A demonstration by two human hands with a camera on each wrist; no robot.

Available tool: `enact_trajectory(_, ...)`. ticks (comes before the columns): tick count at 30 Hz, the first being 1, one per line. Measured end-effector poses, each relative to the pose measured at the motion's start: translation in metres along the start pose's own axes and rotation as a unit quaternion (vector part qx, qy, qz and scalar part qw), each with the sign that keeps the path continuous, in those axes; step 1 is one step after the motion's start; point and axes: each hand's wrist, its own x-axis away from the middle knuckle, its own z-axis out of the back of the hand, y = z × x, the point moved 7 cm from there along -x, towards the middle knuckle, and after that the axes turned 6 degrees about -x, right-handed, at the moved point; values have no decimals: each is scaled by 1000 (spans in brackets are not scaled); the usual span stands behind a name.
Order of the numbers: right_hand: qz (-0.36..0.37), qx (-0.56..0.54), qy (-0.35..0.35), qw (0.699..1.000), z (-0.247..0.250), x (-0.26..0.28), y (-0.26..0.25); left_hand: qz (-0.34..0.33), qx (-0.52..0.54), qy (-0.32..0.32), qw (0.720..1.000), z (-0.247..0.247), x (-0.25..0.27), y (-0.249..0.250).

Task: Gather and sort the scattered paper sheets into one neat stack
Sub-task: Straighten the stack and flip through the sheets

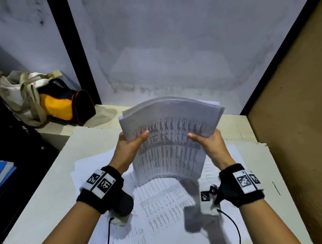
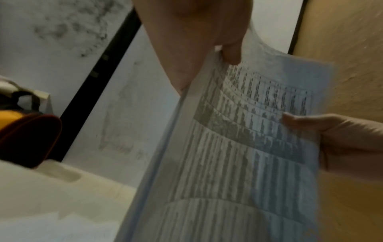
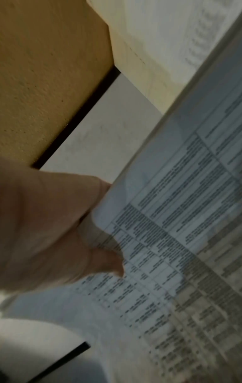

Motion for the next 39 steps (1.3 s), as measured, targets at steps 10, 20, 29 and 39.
enact_trajectory(10, -59, -12, -15, 998, 8, 19, 44, 30, -11, -31, 999, -3, 13, -12)
enact_trajectory(20, 116, -91, 105, 984, 8, 13, -36, -115, 4, 86, 990, -2, 3, 41)
enact_trajectory(29, 131, -74, 88, 985, 8, 1, -43, -144, 1, 73, 987, 0, 2, 38)
enact_trajectory(39, -135, 27, -39, 990, 7, 15, 78, 65, -47, 7, 997, -3, 4, -63)
